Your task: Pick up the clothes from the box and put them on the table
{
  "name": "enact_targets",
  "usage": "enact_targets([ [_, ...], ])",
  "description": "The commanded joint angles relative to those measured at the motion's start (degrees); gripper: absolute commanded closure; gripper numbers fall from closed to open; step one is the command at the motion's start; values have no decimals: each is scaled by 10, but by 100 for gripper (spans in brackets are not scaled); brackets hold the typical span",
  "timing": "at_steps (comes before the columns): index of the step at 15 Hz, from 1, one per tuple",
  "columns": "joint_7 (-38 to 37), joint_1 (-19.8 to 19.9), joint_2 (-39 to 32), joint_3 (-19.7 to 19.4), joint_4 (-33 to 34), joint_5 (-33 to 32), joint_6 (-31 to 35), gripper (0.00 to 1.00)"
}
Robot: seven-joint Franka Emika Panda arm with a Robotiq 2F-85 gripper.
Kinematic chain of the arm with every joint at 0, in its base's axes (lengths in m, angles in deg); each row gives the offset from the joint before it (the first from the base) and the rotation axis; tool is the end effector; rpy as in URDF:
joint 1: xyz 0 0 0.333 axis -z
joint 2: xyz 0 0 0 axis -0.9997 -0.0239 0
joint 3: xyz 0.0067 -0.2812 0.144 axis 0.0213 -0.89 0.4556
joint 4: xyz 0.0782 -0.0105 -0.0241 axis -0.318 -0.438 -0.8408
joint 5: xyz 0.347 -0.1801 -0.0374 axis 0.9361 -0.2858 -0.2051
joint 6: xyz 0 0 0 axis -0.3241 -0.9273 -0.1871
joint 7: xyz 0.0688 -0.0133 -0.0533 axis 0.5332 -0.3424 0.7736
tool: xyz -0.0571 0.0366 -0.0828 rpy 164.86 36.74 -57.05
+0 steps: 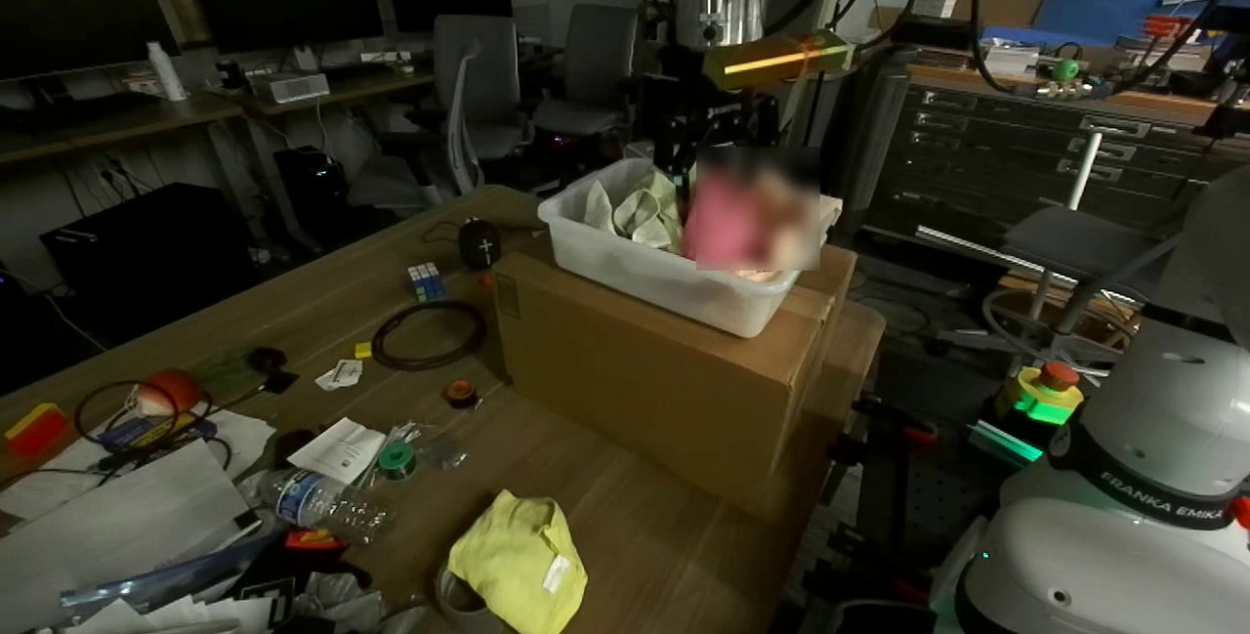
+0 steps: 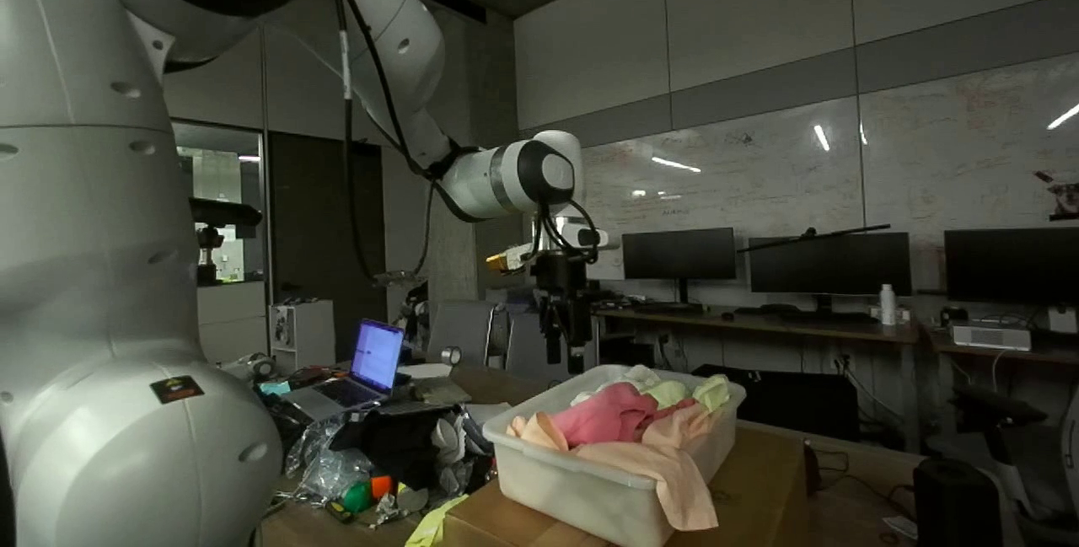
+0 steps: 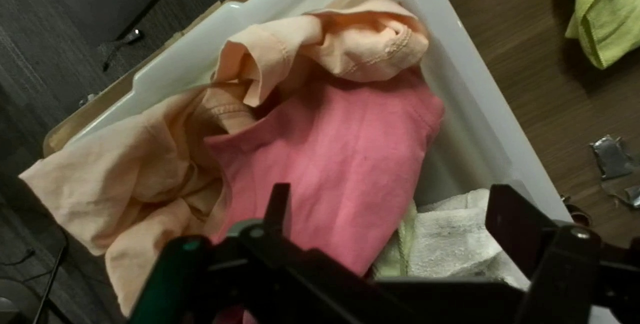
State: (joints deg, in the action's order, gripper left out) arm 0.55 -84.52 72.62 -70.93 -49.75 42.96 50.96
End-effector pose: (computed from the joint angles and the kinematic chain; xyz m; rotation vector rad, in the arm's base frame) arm 0.4800 -0.0409 0.4269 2.8773 -0.9827 -0.0851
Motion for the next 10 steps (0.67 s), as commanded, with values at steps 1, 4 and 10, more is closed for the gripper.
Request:
enact_targets([
  [1,-7,4,-17,-4,-12,10,37,0],
  [4,-11,4,-34,-5,-22,3,58,0],
  [10,-52,5,-61,-8,-35,-32,81,0],
])
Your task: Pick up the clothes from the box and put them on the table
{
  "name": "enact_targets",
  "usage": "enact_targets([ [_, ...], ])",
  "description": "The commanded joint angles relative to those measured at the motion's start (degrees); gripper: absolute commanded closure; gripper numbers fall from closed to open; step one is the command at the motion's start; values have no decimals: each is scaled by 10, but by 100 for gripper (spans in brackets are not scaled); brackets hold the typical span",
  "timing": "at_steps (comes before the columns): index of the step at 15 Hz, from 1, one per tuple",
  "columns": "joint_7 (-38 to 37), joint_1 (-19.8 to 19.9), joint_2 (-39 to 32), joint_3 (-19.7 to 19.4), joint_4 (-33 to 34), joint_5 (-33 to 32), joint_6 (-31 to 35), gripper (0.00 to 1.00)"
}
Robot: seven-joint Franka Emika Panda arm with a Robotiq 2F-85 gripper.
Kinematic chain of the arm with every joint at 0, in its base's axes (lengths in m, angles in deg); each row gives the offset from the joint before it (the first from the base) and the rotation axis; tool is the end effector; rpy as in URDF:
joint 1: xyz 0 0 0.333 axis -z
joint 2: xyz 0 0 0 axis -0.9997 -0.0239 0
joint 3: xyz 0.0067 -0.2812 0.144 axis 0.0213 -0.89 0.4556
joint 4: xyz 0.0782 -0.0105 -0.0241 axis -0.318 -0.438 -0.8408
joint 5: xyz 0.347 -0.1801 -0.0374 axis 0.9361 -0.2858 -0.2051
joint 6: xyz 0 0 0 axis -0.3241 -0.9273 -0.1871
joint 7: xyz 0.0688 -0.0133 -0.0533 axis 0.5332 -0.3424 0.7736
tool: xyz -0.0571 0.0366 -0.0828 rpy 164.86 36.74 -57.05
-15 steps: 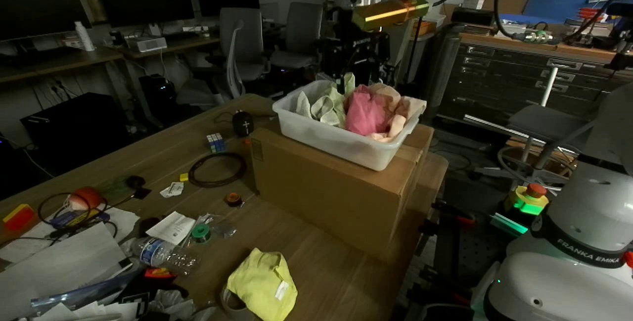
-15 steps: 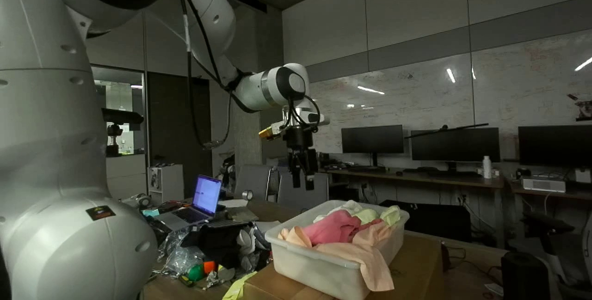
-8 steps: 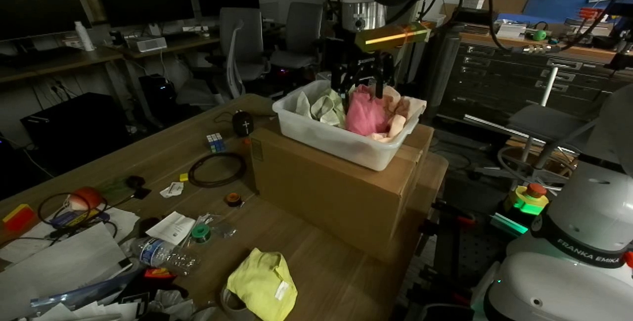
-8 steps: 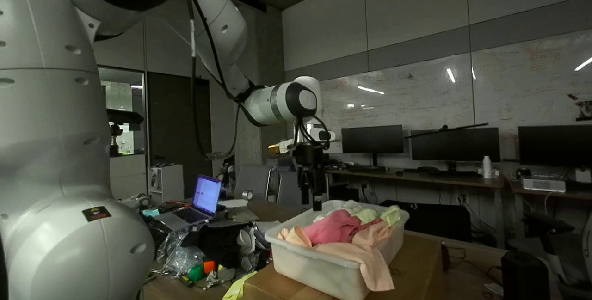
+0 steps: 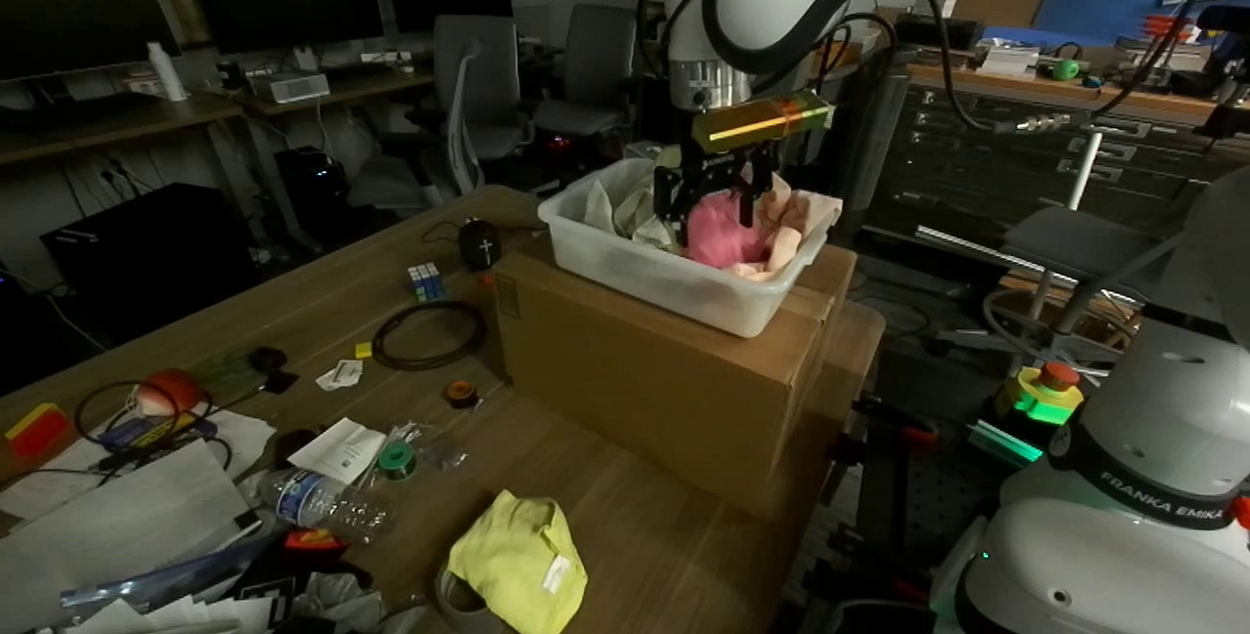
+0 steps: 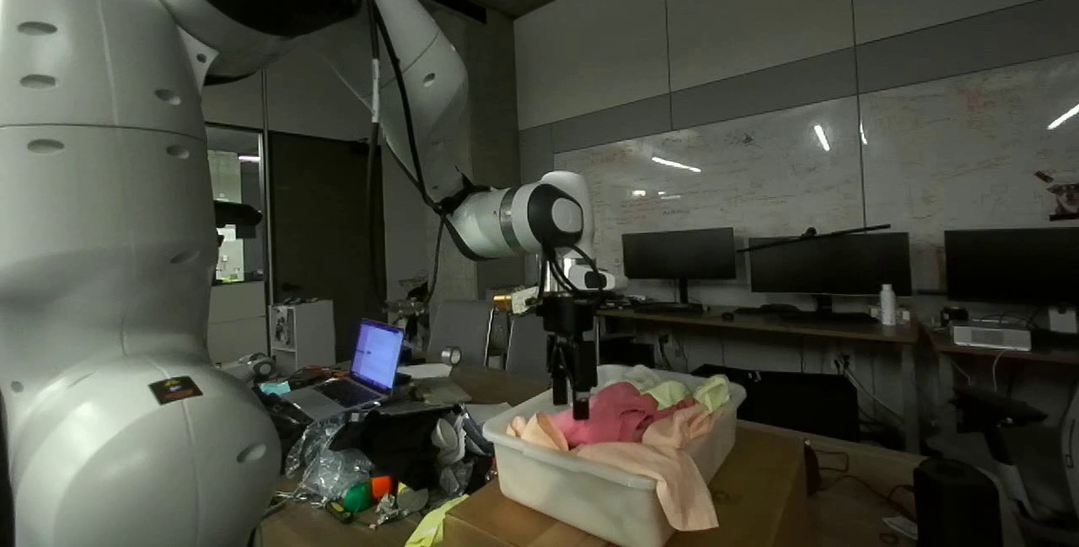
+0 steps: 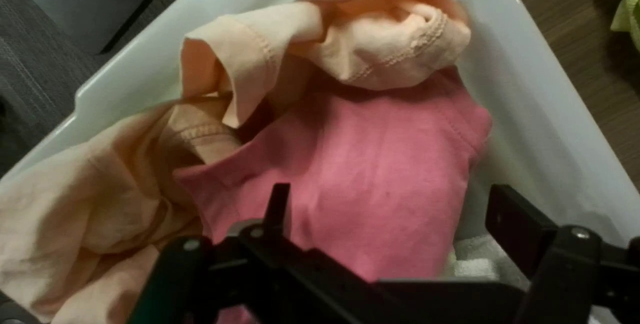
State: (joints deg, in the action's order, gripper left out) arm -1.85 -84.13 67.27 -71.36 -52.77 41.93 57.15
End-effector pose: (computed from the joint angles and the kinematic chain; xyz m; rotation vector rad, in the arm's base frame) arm 0.4841 -0.0477 0.3667 2.8390 -1.0269 -0.1338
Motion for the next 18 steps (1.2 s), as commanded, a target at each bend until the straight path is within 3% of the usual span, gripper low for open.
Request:
enact_targets([
  [1,-47,1,-10,-4,-6,-38,21,0],
  [7,-125,-1,-20,-8,-6,-102,21,2],
  [8,-134,-1,-19,-8,-6,-108,21,26],
  [10,-156,-1,-17,-8,-7,-116,24,30],
  [18,-216,-6,-4,-5,-18,-134,33,91],
])
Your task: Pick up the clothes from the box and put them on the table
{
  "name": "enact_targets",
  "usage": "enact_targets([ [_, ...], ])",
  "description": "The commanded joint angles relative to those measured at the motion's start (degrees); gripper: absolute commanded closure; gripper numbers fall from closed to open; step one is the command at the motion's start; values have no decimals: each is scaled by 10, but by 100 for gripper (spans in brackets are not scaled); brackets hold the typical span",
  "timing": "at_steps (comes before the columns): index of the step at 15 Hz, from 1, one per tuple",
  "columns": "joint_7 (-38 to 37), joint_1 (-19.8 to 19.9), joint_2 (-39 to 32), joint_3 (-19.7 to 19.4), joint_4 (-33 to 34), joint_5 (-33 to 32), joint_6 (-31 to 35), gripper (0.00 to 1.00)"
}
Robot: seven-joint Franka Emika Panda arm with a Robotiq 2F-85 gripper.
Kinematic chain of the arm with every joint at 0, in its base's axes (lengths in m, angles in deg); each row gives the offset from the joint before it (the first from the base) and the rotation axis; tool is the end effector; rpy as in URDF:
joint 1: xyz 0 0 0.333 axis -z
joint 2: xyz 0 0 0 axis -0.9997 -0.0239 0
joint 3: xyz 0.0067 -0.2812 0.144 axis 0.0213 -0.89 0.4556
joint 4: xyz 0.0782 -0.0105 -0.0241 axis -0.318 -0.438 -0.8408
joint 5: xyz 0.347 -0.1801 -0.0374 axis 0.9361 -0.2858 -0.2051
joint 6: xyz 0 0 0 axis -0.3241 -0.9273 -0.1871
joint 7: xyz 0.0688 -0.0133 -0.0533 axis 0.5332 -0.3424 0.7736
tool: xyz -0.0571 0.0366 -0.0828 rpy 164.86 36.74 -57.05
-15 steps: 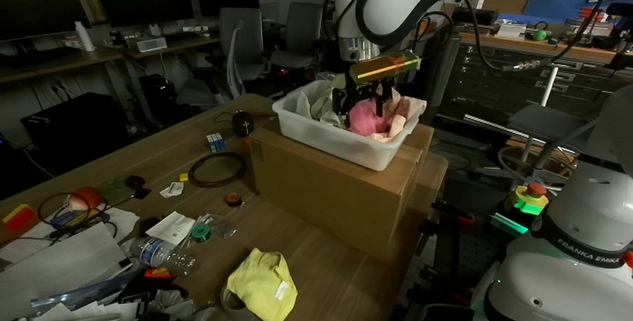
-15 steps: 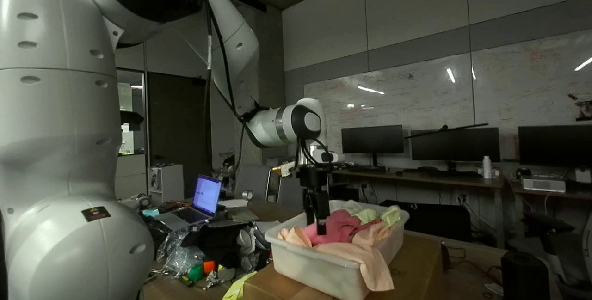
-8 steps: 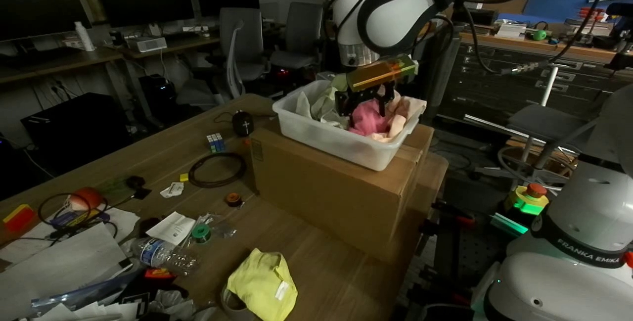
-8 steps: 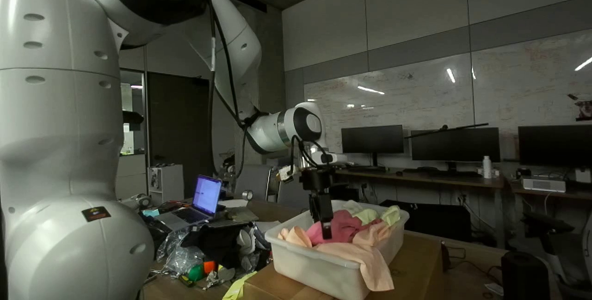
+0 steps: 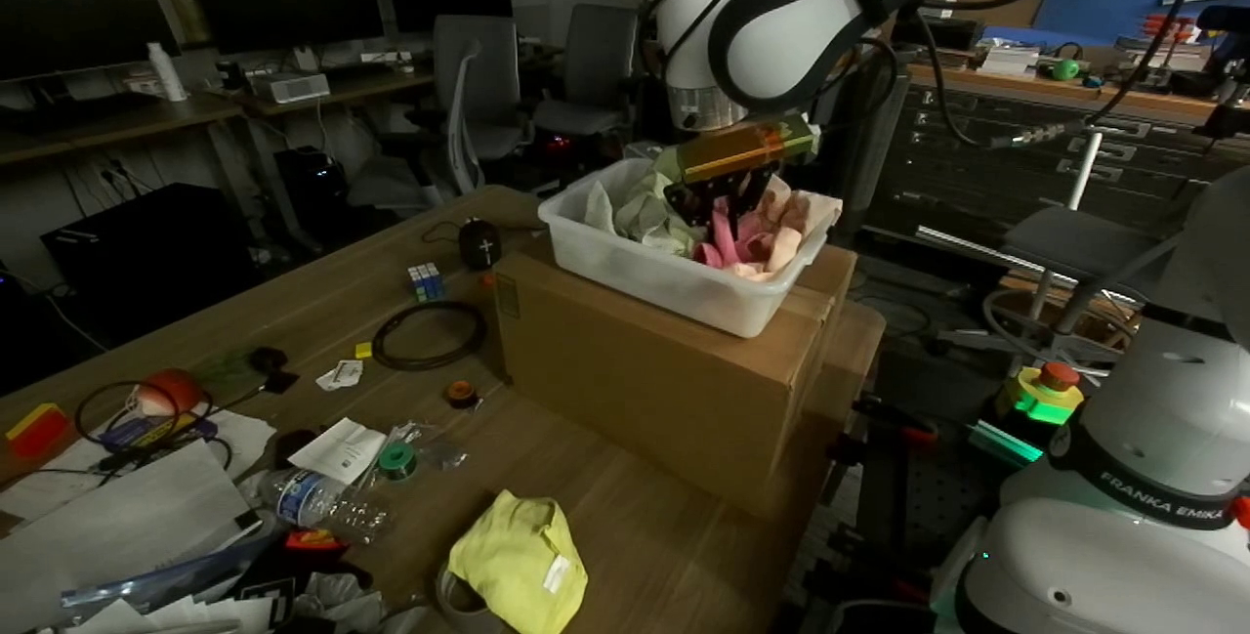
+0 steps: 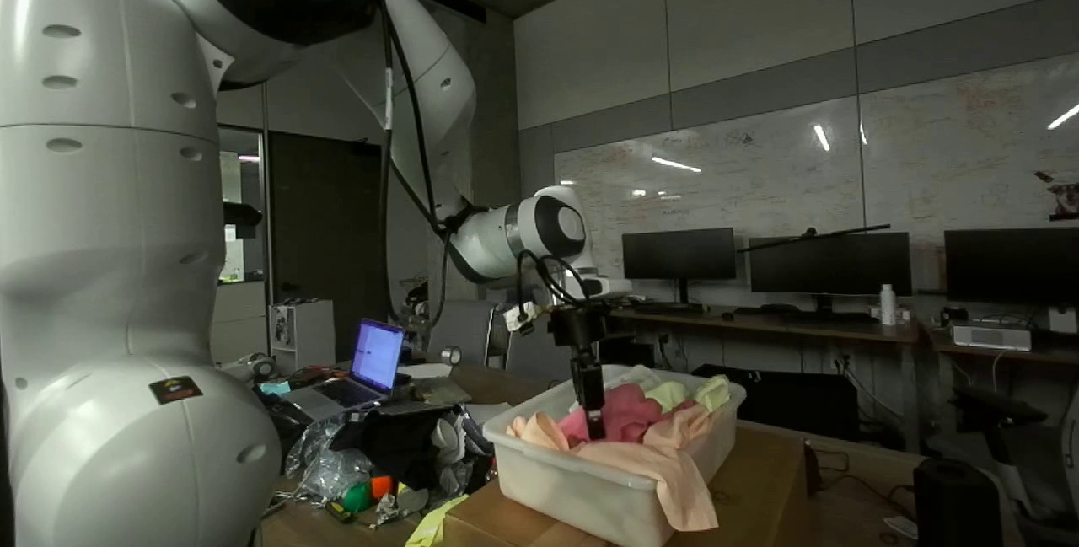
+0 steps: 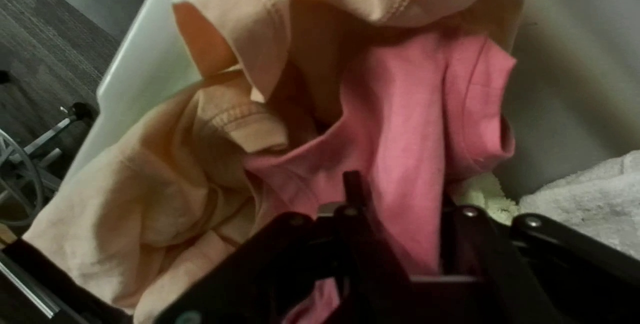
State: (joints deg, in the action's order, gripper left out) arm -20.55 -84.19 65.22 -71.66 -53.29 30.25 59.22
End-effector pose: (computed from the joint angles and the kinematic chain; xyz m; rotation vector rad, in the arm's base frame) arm 0.4867 -0.0577 0.3494 2.5783 -1.2416 -0.0072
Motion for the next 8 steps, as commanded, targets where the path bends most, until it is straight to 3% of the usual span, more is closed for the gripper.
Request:
enact_targets([
  [1,-33,-6,24,-1,-16,-18,14,92],
  [3,-43,-8,42,2,-24,-22,17,96],
  [8,-85,-9,148,25,-51,-60,17,93],
])
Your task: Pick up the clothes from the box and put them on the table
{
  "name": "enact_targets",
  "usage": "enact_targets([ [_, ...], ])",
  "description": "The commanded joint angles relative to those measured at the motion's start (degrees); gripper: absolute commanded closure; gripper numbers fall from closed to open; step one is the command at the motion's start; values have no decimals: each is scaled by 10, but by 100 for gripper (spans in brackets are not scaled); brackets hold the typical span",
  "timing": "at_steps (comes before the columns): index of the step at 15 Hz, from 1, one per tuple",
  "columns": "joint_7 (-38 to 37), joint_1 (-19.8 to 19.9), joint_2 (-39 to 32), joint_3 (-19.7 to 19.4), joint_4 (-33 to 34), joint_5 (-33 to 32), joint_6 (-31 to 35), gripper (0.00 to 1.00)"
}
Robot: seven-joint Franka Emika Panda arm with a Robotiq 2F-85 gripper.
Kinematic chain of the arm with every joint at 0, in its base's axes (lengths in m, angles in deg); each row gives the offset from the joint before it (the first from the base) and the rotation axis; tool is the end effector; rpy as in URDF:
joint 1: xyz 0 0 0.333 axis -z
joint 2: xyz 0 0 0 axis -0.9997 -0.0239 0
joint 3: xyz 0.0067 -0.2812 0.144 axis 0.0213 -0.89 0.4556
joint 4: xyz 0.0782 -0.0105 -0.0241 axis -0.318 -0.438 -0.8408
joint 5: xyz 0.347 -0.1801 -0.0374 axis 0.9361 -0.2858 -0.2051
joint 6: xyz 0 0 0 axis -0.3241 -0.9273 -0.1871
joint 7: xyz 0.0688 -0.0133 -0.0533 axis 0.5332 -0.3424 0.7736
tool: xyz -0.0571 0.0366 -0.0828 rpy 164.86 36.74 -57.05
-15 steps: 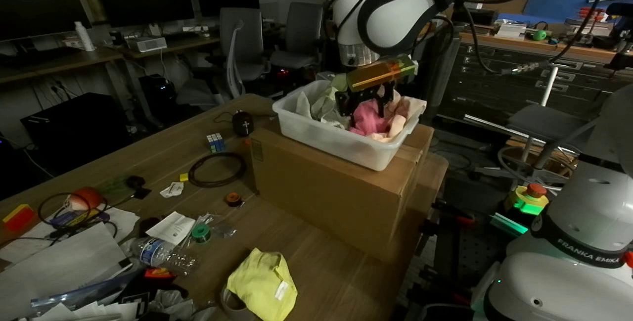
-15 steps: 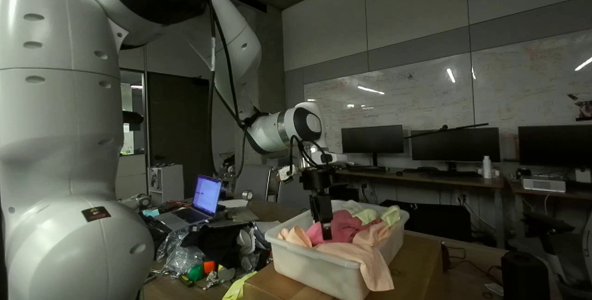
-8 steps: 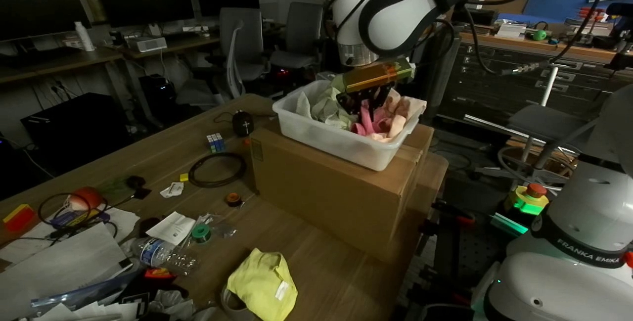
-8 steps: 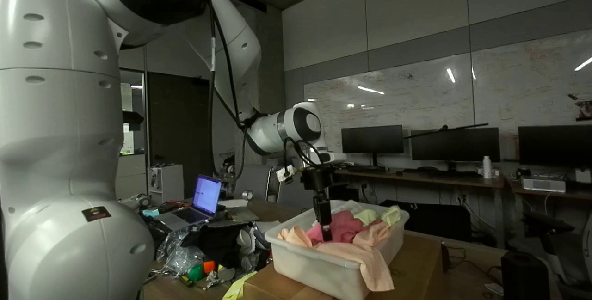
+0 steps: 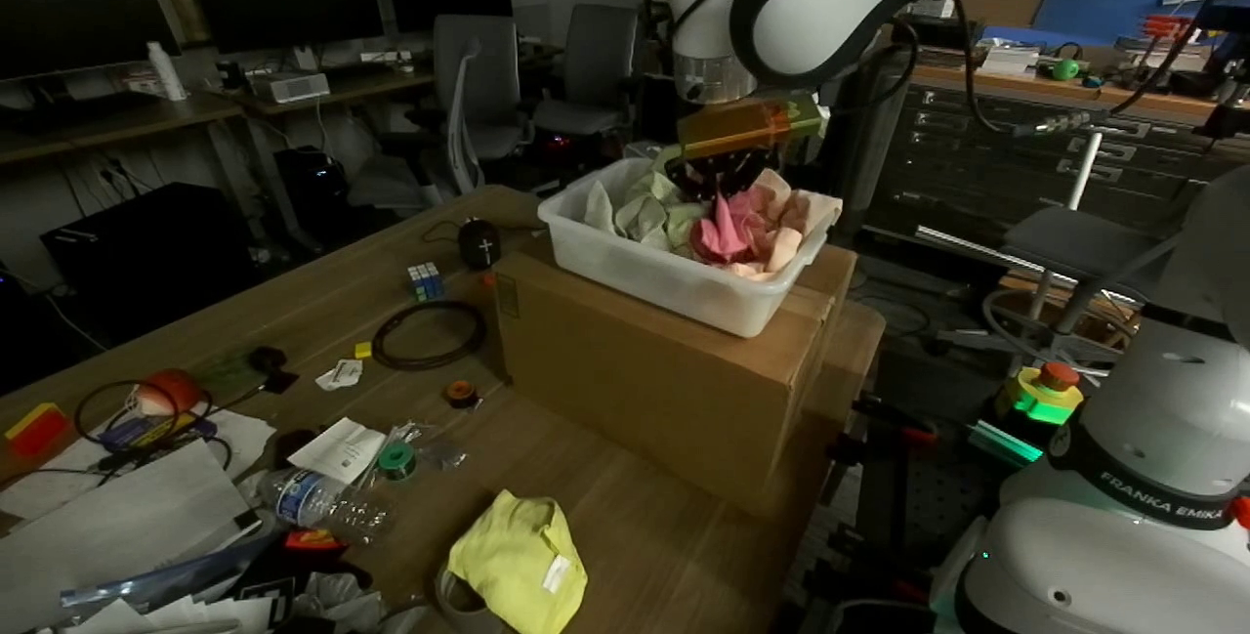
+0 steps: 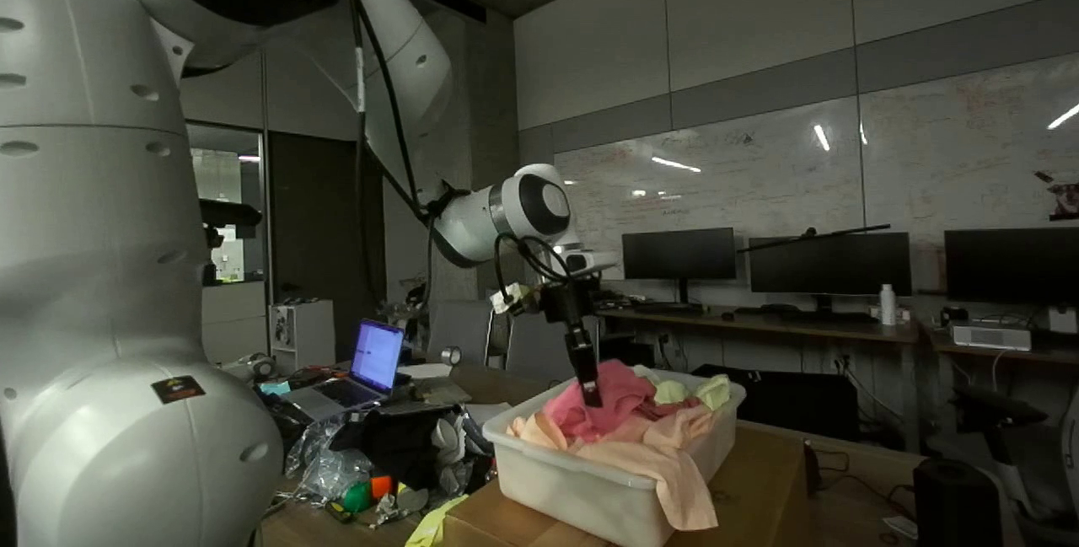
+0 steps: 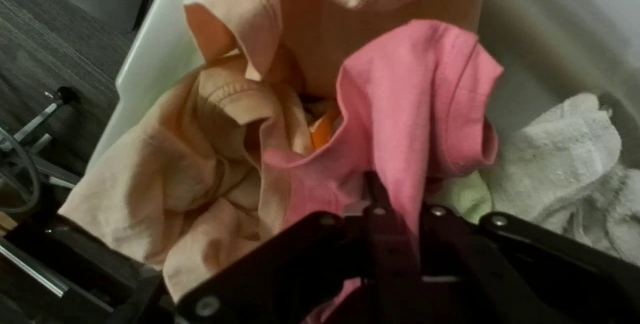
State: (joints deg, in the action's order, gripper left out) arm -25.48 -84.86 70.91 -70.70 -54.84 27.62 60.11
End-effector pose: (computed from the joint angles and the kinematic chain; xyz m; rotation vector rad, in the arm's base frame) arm 0.4789 -0.0443 0.3875 2.5547 -1.2909 0.1558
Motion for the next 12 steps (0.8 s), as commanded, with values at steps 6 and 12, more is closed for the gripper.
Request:
enact_targets([
  [6,-76,9,236,69,-20,-35,-6,94],
  [12,-87,17,311,108,9,-27,-6,94],
])
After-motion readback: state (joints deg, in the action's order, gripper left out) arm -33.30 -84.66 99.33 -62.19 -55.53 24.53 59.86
